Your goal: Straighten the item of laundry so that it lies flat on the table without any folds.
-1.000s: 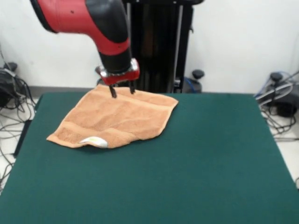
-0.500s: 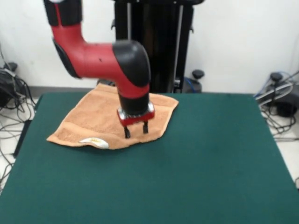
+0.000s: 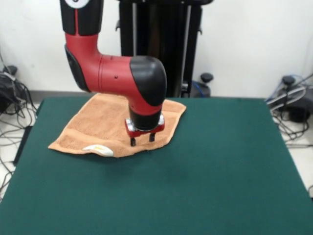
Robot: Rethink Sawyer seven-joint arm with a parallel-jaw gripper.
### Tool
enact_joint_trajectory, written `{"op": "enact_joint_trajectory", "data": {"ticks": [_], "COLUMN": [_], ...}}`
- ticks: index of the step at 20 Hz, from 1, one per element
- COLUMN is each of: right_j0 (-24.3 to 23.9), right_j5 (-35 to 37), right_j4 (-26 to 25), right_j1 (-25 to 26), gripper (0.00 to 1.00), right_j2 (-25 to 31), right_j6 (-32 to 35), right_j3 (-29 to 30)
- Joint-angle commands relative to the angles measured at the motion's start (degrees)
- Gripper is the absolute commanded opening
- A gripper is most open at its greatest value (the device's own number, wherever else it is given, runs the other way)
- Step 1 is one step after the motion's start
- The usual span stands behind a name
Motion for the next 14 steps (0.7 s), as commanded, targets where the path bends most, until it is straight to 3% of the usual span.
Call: {"op": "enact_joint_trajectory", "data": {"ticks": [1,4,9,14], "right_j0": [-0.14,-1.78,-5.25,-5.53], "right_j5": [-14.58,-11.74,-3.35,0.98], "right_j4": [2.51,2.44,4.23,6.62], "right_j1": [10.64,5.15,-10.03,-15.85], "gripper": [1.0,1.0,1.0,1.0], "right_j2": [1.25,3.19,7.58,8.95], "right_j6": [14.01,12.49,9.57,9.98], "right_j3": [-12.21,-5.56,8.97,11.59]}}
